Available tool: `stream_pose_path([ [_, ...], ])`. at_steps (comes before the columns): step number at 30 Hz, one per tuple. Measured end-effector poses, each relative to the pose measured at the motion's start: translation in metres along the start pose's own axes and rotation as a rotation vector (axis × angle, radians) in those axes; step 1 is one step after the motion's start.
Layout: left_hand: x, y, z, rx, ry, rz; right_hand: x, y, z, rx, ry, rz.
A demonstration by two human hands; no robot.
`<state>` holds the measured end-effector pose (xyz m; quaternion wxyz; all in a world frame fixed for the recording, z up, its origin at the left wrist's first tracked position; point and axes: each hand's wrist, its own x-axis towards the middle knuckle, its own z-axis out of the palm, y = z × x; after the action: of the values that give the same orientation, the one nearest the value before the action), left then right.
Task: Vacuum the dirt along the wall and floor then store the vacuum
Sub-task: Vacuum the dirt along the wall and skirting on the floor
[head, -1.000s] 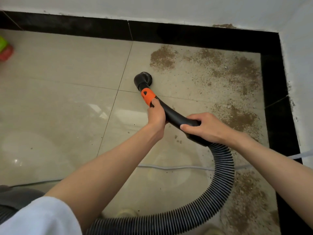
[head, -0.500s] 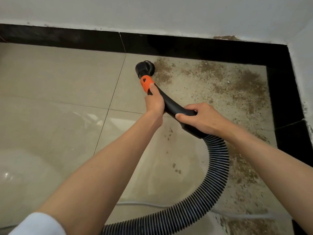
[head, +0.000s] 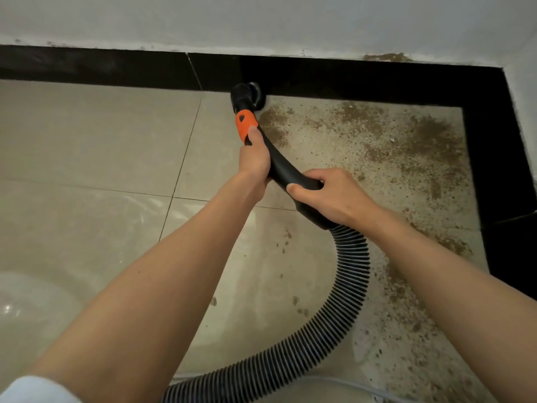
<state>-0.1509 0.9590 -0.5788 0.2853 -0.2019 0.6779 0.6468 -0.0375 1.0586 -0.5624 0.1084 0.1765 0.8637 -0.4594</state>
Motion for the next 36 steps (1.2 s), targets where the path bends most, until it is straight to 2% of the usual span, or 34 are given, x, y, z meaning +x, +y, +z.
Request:
stream_pose_path([
  [4,-0.010,-0.009,-0.020,-0.069,0.018,0.011,-0.010,-0.009,0.008,-0.025,-0.057,-0.008],
  [10,-0.058,-0.047,-0.044,-0.021,0.050,0.029,-0.067,-0.003,0.031,-0.012,-0.100,0.023],
  [19,-0.109,-0.105,-0.037,0.046,0.023,-0.036,-0.140,0.026,0.025,-0.018,-0.108,0.073],
  [25,-0.105,-0.093,-0.018,-0.015,-0.012,-0.055,-0.135,0.028,0.007,-0.050,-0.089,0.059],
  [36,-0.055,-0.041,0.011,-0.060,-0.044,-0.023,-0.067,0.016,-0.016,-0.040,-0.035,0.048],
])
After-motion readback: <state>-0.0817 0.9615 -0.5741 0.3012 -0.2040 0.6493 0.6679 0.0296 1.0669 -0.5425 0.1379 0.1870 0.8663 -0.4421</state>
